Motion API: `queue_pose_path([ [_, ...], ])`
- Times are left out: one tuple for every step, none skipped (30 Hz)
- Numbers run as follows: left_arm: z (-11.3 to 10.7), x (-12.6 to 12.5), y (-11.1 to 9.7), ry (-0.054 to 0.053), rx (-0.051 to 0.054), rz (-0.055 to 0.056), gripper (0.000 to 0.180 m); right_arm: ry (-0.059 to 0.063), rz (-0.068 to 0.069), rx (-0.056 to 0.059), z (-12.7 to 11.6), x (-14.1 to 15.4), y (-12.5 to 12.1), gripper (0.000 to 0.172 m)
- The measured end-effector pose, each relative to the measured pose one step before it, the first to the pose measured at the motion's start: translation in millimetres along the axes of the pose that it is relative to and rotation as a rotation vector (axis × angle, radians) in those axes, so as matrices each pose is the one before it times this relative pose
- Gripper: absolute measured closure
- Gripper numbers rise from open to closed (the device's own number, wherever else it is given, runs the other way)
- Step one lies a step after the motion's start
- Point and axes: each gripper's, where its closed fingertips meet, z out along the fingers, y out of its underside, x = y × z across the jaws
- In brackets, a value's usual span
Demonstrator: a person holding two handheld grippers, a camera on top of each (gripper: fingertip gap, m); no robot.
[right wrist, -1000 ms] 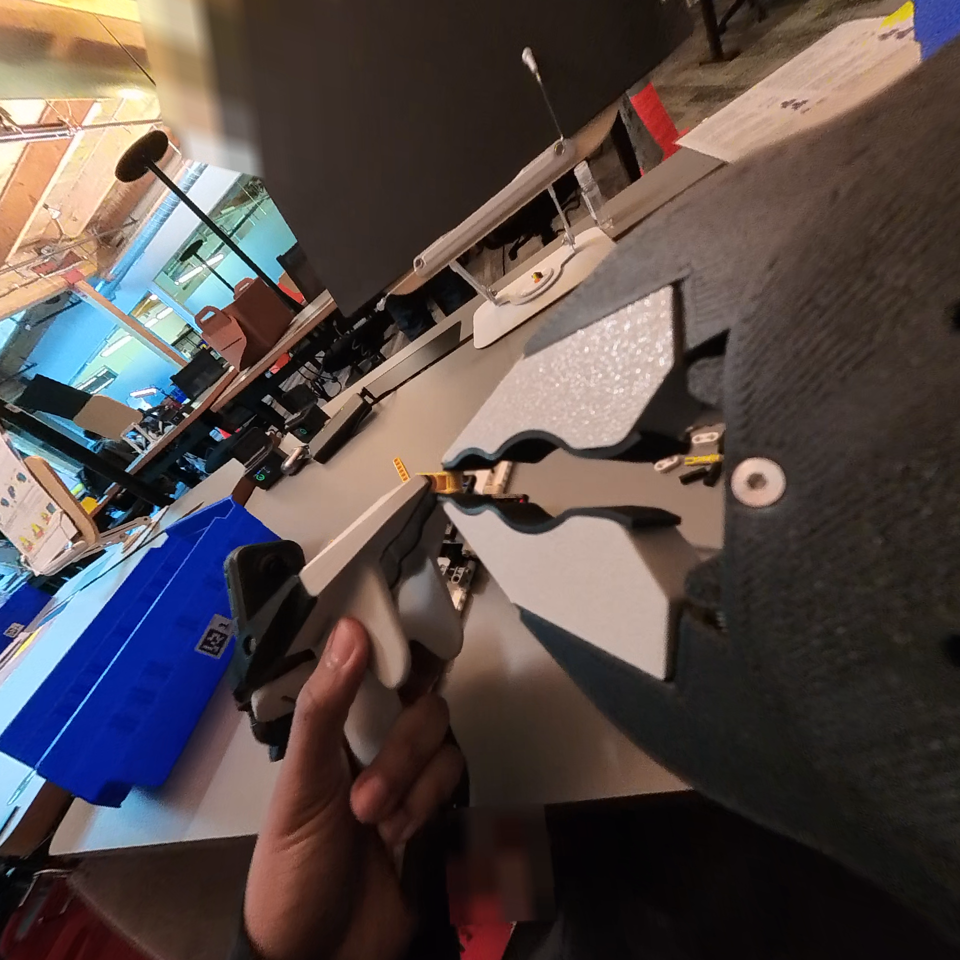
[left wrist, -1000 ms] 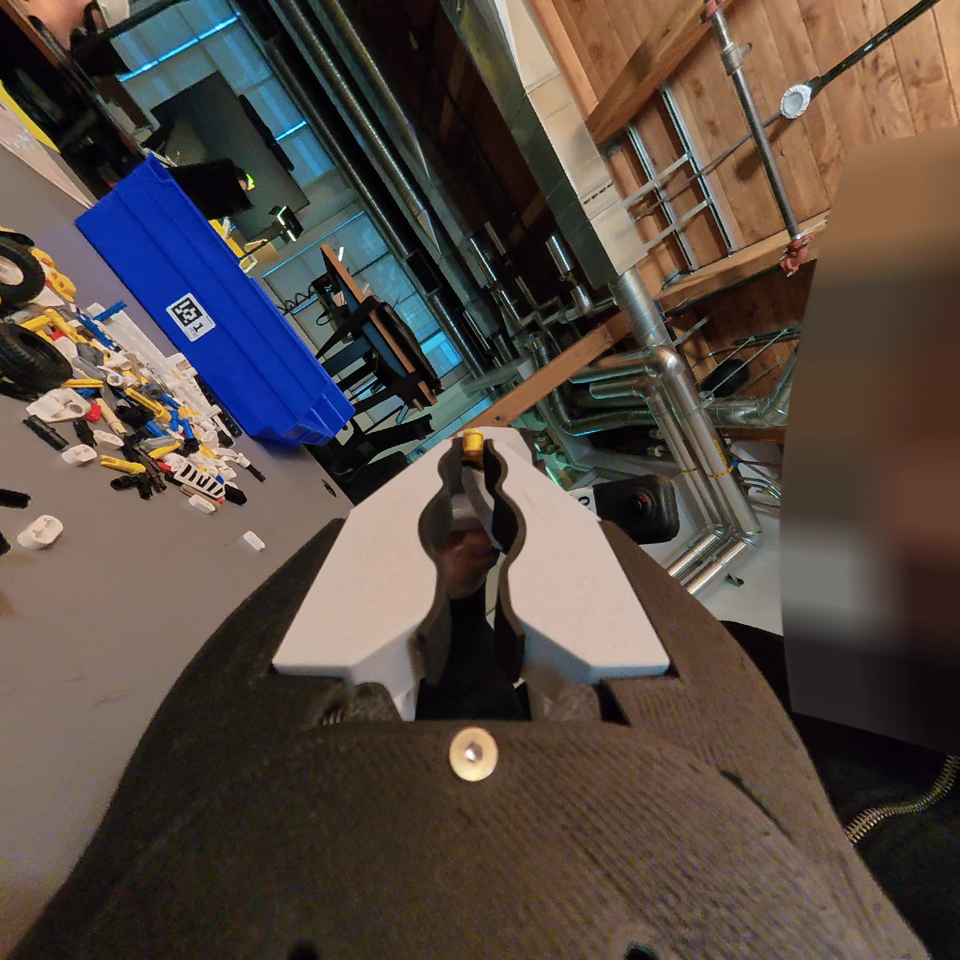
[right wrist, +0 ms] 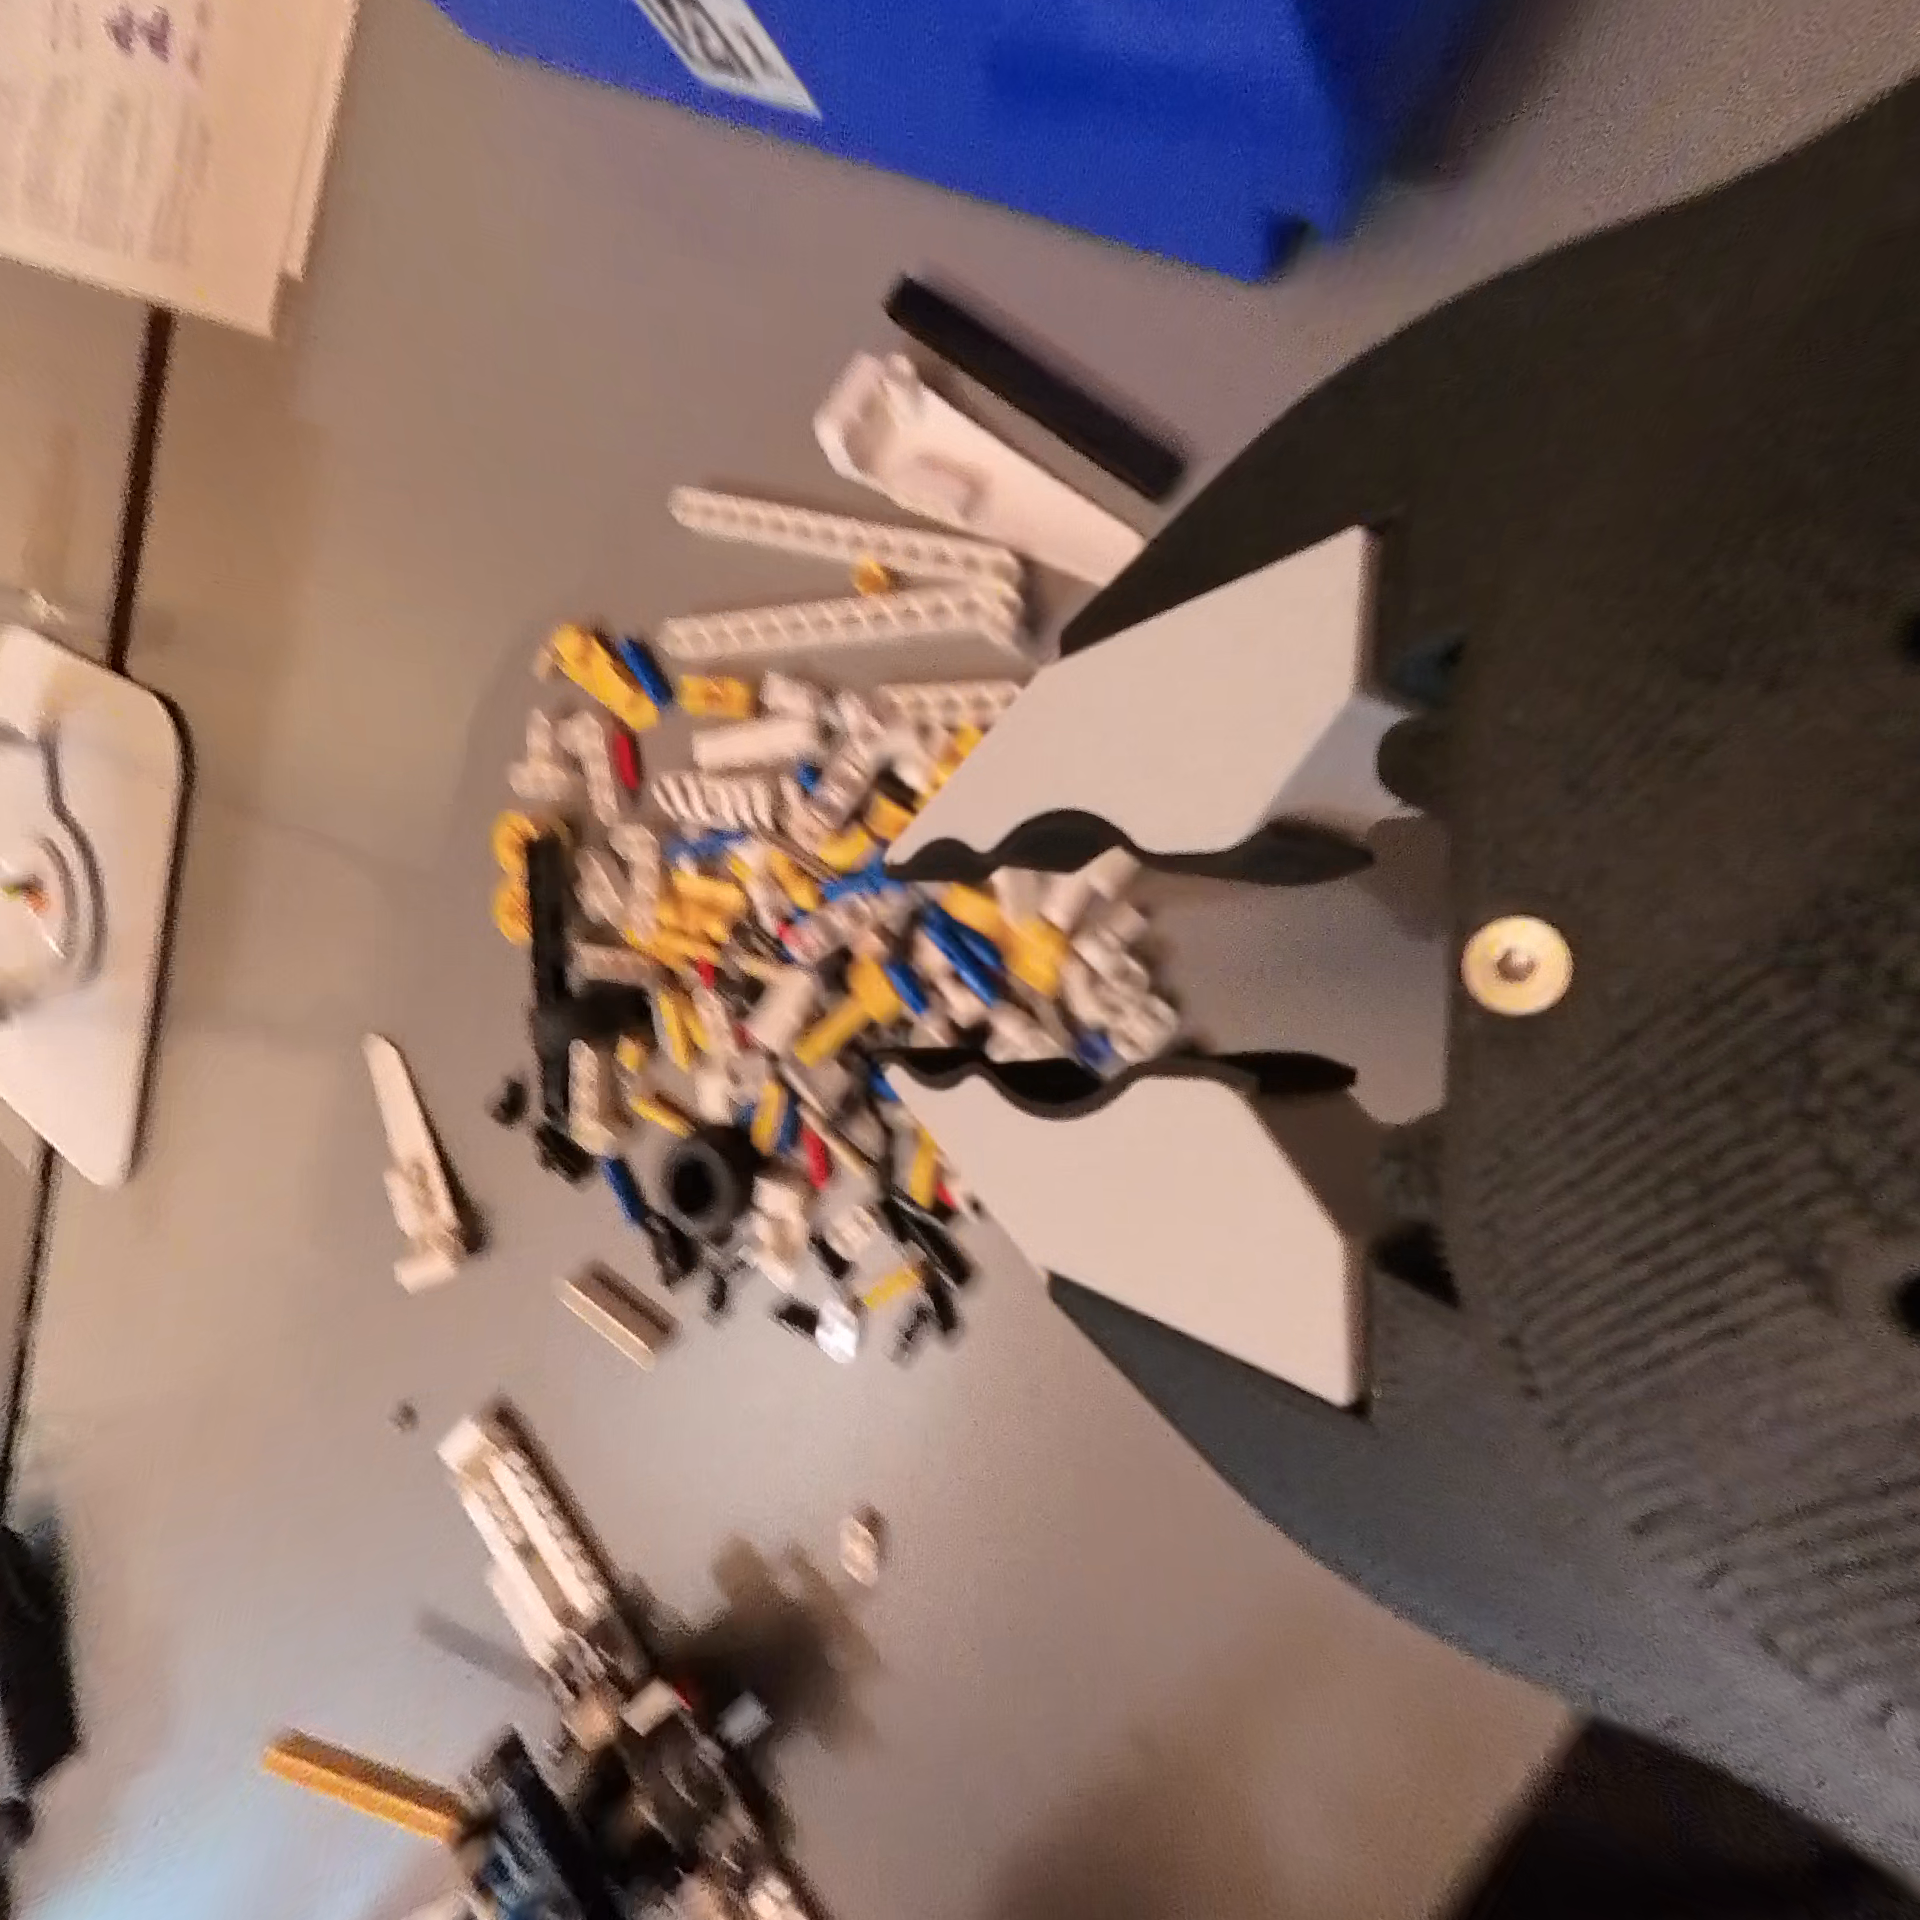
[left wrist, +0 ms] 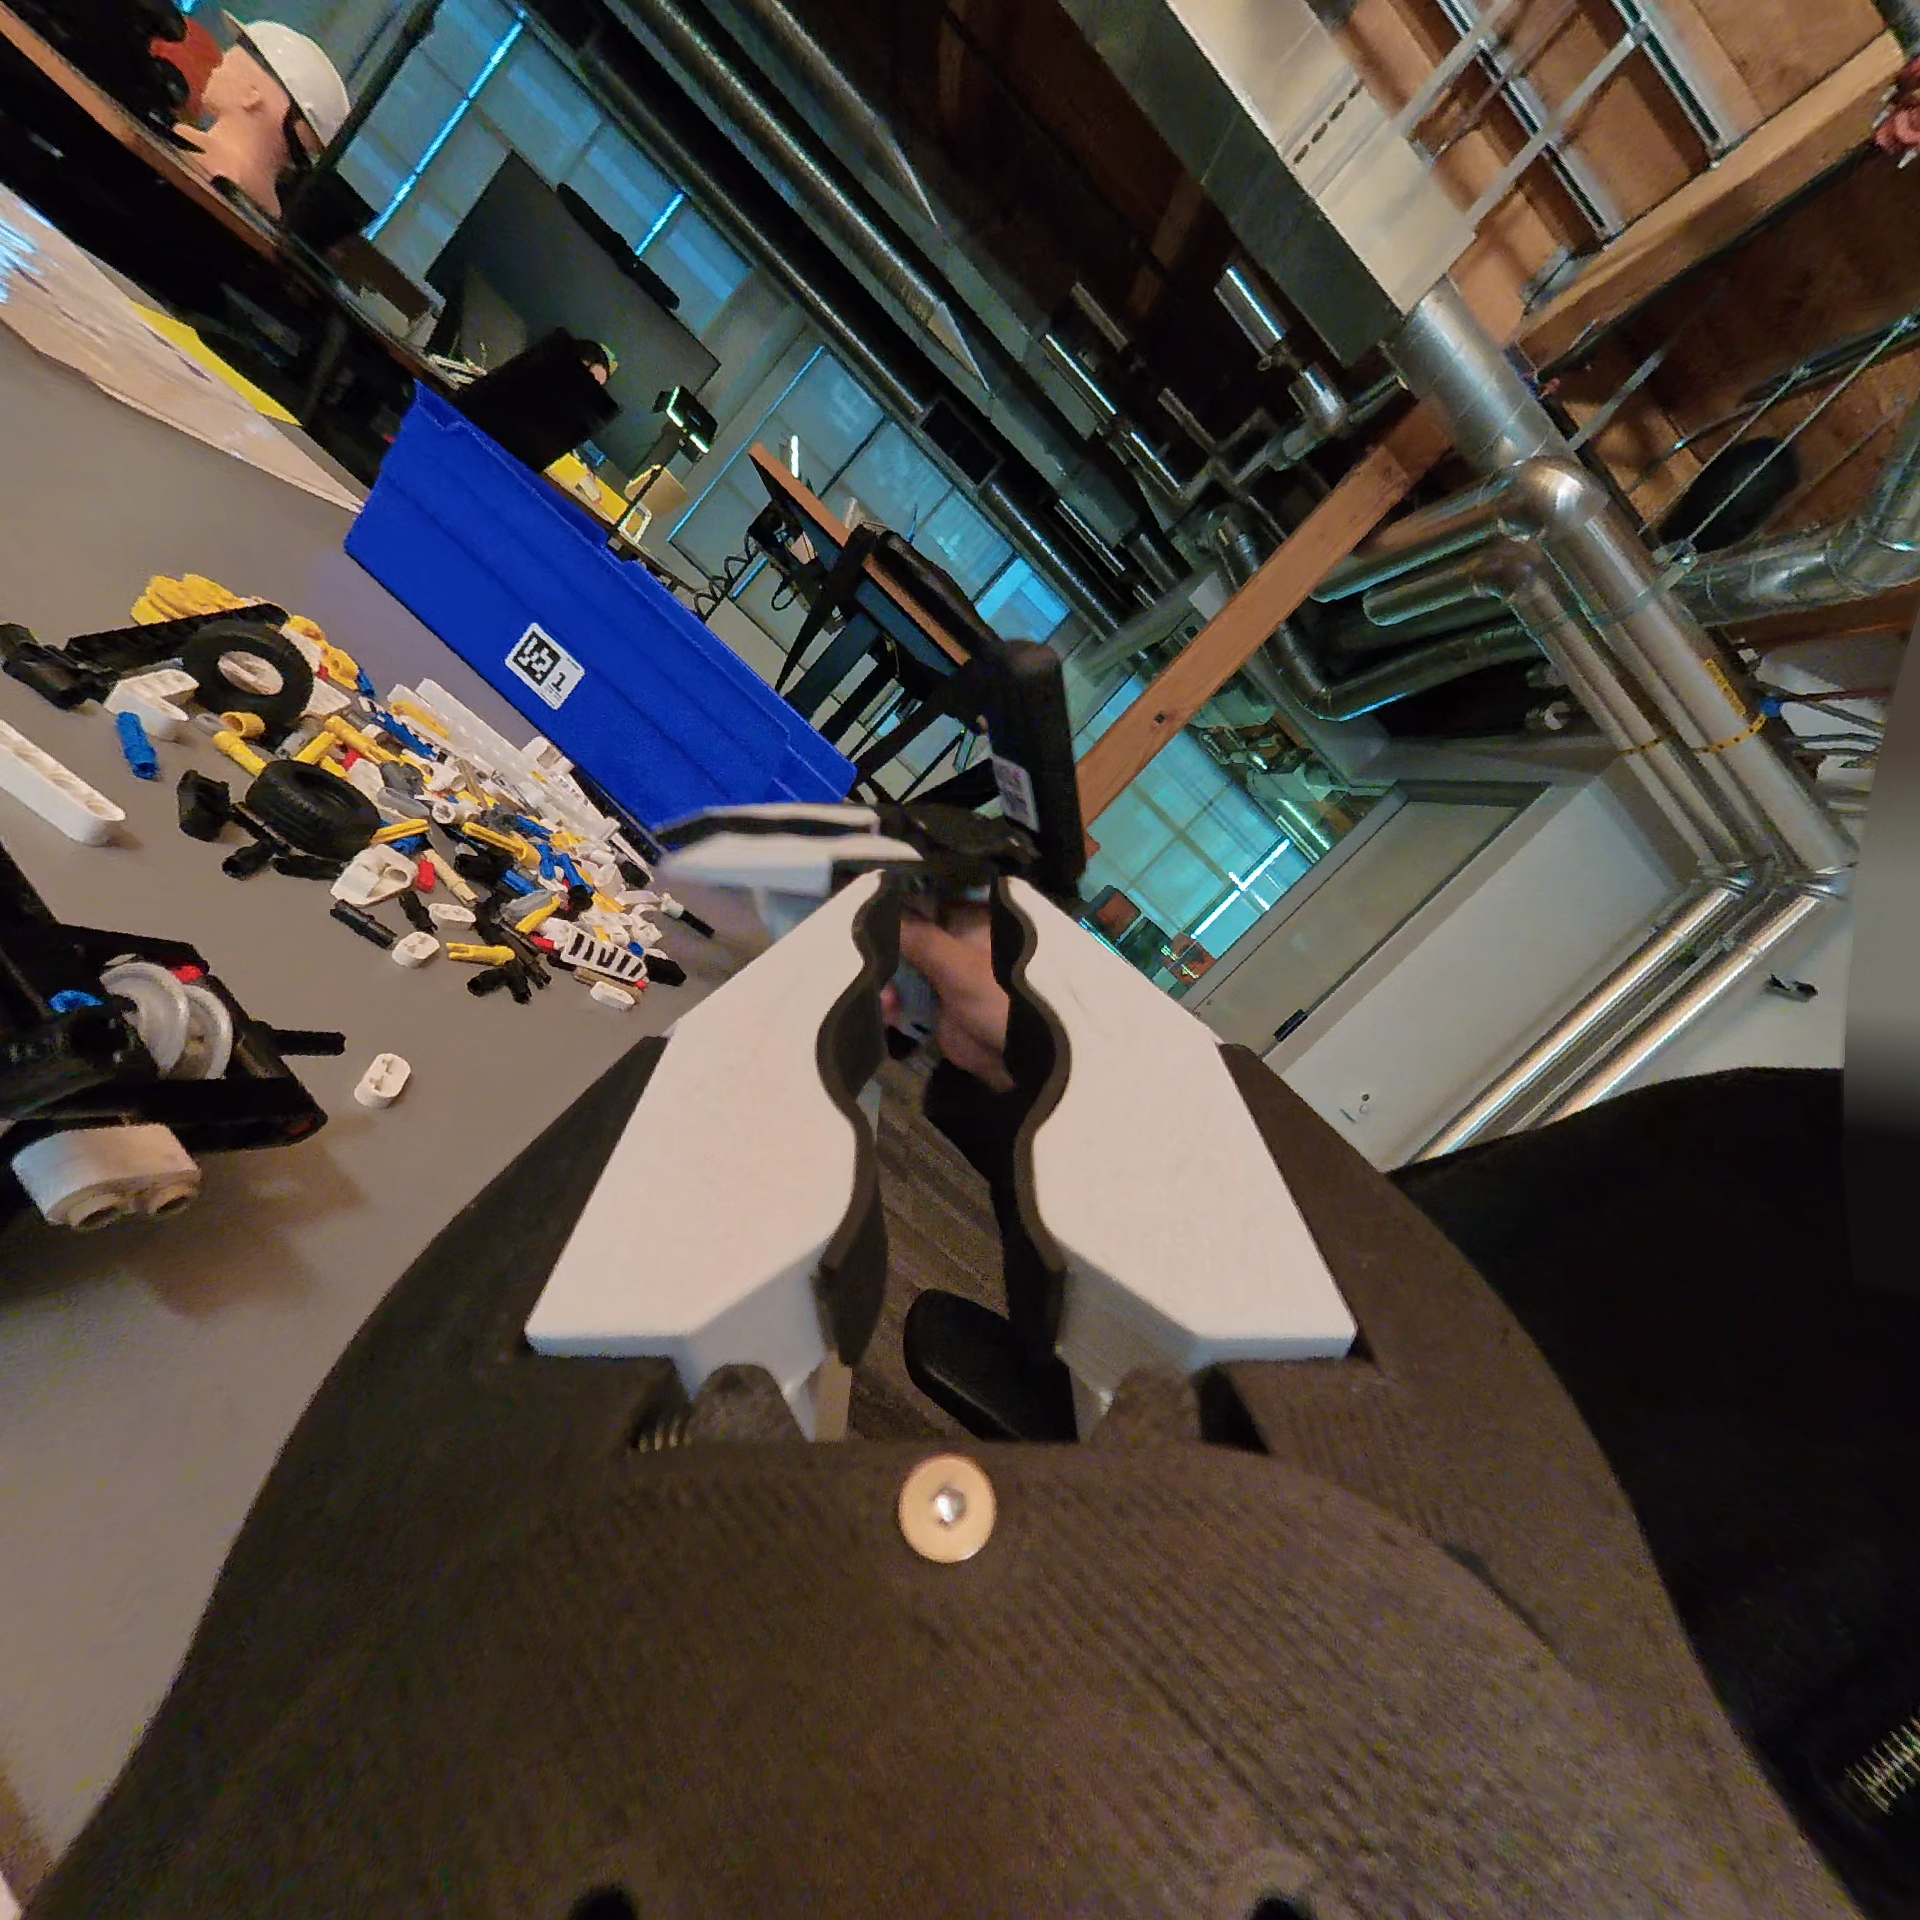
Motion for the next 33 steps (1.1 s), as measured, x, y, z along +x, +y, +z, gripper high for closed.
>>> queue_pose_path([
  [-0.05, -0.47, -0.08, -0.0007, 0.0004, 0.0012, 0.166, -0.0175, -0.0126, -0.0214, -6.47, -13.25, 10.12, 0.142],
  [0.14, -0.16, -0.20, 0.0021, 0.0012, -0.0007, 0.166, -0.0167, -0.0160, -0.0218, -5.23, -13.45, 9.64, 0.142],
  [0.42, 0.14, 0.13, 0.0035, 0.0006, -0.0026, 0.167, -0.0085, -0.0192, -0.0198, -3.71, -11.86, 8.58, 0.141],
  [0.72, 0.32, 0.63, 0.0039, -0.0010, -0.0029, 0.167, 0.0051, -0.0213, -0.0215, -2.45, -8.77, 7.90, 0.139],
  [0.79, 0.31, 0.91, 0.0029, -0.0024, -0.0028, 0.167, 0.0200, -0.0180, -0.0227, -1.17, -4.60, 7.46, 0.135],
  [0.88, 0.74, 1.13, 0.0035, -0.0031, -0.0025, 0.167, 0.0226, -0.0154, -0.0248, -0.01, -2.18, 7.34, 0.129],
  [0.79, 1.35, 1.04, 0.0048, -0.0034, -0.0017, 0.167, 0.0112, -0.0142, -0.0271, 0.88, -2.24, 7.31, 0.126],
  [0.59, 1.45, 0.73, 0.0038, -0.0031, 0.0005, 0.167, -0.0028, -0.0079, -0.0226, 1.48, -2.61, 6.37, 0.127],
  [0.36, 1.67, 0.23, 0.0017, -0.0016, 0.0039, 0.167, -0.0117, 0.0064, -0.0065, 1.03, -2.35, 3.61, 0.127],
  [-0.04, 1.70, -0.33, 0.0003, 0.0004, 0.0065, 0.167, -0.0199, 0.0230, 0.0168, -0.59, -2.37, -0.63, 0.131],
  [-0.18, 1.66, -0.75, -0.0003, 0.0014, 0.0075, 0.167, -0.0132, 0.0226, 0.0024, -0.05, -0.46, 0.94, 0.136],
  [-0.34, 1.75, -0.90, -0.0001, 0.0022, 0.0075, 0.167, 0.0065, 0.0124, 0.0053, -0.32, 2.82, -0.02, 0.142],
  [-0.35, 1.73, -0.91, -0.0004, 0.0021, 0.0072, 0.167, 0.0068, 0.0037, -0.0005, -0.05, 3.07, 0.28, 0.152],
  [-0.41, 1.56, -0.40, -0.0031, -0.0003, 0.0083, 0.167, -0.0116, 0.0065, -0.0024, 0.25, 0.06, 0.01, 0.165],
  [-0.19, 1.13, 0.40, -0.0076, -0.0046, 0.0119, 0.167, -0.0138, 0.0194, -0.0020, 0.76, -0.23, -0.90, 0.166],
  [-0.19, 1.23, 0.83, -0.0101, -0.0067, 0.0159, 0.167, -0.0130, 0.0232, -0.0056, 0.93, -0.23, -1.05, 0.166],
  [-0.38, 1.86, 0.58, -0.0078, -0.0057, 0.0165, 0.167, -0.0134, 0.0135, -0.0061, 1.09, -0.88, -1.55, 0.166],
  [-0.43, 2.21, 0.60, -0.0053, -0.0044, 0.0147, 0.167, -0.0076, -0.0001, 0.0048, 1.29, -0.56, -3.63, 0.166],
  [-0.51, 1.91, 0.60, -0.0049, -0.0045, 0.0116, 0.168, 0.0058, -0.0095, 0.0226, 0.50, 1.52, -7.06, 0.167],
  [-0.60, 1.50, 0.73, -0.0040, -0.0041, 0.0076, 0.168, 0.0198, -0.0156, 0.0271, 0.08, 4.64, -9.31, 0.166],
  [-0.64, 1.15, 0.79, -0.0032, -0.0023, 0.0045, 0.168, 0.0322, -0.0181, 0.0251, 0.38, 8.64, -10.60, 0.166],
  [-0.51, 1.00, 0.75, -0.0013, -0.0003, 0.0008, 0.168, 0.0401, -0.0160, 0.0231, 1.69, 12.34, -11.54, 0.167],
  [-0.37, 1.27, 0.57, 0.0017, 0.0009, -0.0022, 0.168, 0.0399, -0.0107, 0.0137, 3.68, 14.44, -10.93, 0.167],
  [-0.26, 1.19, 0.57, 0.0018, 0.0000, -0.0020, 0.168, 0.0368, -0.0070, 0.0003, 5.92, 15.24, -9.39, 0.167],
  [-0.11, 1.08, 0.60, 0.0000, -0.0015, 0.0009, 0.168, 0.0336, -0.0057, -0.0079, 7.81, 14.85, -8.11, 0.167],
  [-0.24, 0.88, 0.47, -0.0030, -0.0028, 0.0042, 0.168, 0.0354, -0.0045, -0.0113, 8.79, 14.75, -6.89, 0.167],
  [-0.41, 1.03, 0.17, -0.0044, -0.0028, 0.0065, 0.168, 0.0303, -0.0013, -0.0139, 9.54, 12.95, -5.53, 0.166],
  [-0.73, 1.08, -0.19, -0.0048, -0.0022, 0.0070, 0.168, 0.0189, 0.0027, -0.0113, 9.59, 10.24, -4.81, 0.166],
  [-1.13, 0.80, -0.24, -0.0054, -0.0011, 0.0075, 0.168, 0.0032, 0.0080, -0.0073, 9.38, 6.81, -4.36, 0.166],
  [-1.54, 0.11, -0.18, -0.0074, 0.0000, 0.0080, 0.168, -0.0164, 0.0114, -0.0011, 8.85, 3.06, -4.61, 0.166],
  [-1.71, -0.65, -0.06, -0.0088, 0.0008, 0.0070, 0.169, -0.0292, 0.0188, 0.0018, 8.44, 0.10, -4.46, 0.166],
  [-1.77, -1.29, 0.06, -0.0074, 0.0019, 0.0027, 0.169, -0.0324, 0.0225, 0.0003, 7.87, -1.10, -3.81, 0.166],
  [-1.61, -1.45, 0.00, -0.0034, 0.0028, -0.0034, 0.169, -0.0297, 0.0191, -0.0055, 7.29, -1.82, -2.38, 0.166],
])
